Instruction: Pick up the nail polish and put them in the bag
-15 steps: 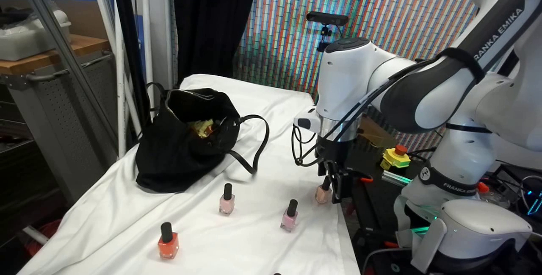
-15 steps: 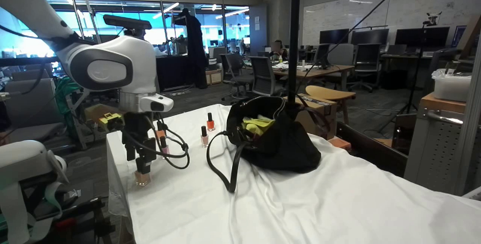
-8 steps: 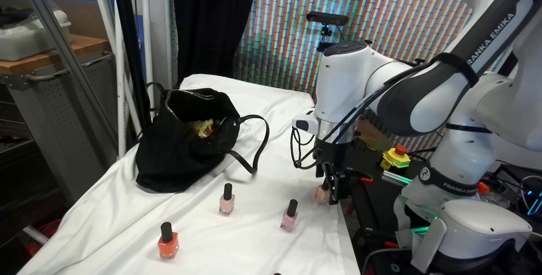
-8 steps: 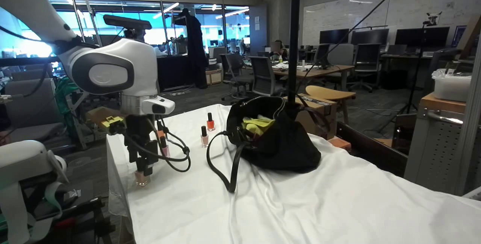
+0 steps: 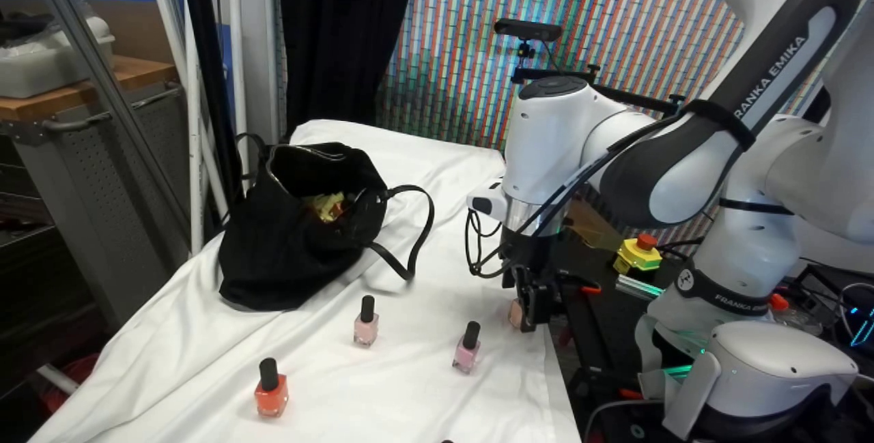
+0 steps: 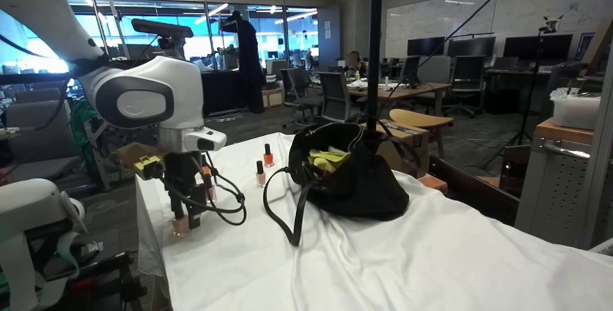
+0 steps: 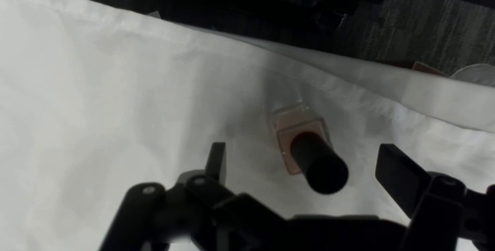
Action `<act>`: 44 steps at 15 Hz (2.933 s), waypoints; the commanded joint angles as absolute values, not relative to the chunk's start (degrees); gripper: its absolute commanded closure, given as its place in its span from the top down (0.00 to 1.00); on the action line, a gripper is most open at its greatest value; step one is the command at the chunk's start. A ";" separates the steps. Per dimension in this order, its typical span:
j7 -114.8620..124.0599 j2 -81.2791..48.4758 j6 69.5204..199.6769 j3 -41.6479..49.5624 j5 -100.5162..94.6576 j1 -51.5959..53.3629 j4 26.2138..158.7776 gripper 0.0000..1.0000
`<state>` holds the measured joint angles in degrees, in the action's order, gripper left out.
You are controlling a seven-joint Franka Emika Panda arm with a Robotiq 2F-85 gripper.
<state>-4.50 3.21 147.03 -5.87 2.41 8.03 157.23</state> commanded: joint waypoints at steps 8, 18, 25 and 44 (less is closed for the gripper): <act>-3.69 2.02 148.20 -5.71 0.32 6.71 157.18 1.00; -6.52 -0.35 151.50 -5.54 1.75 6.55 157.12 1.00; -7.01 -0.43 151.45 -5.36 1.74 6.25 157.12 1.00; -5.05 1.78 148.80 -5.45 -3.52 6.09 157.13 1.00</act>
<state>-5.71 0.42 149.79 -5.46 -1.63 6.49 157.19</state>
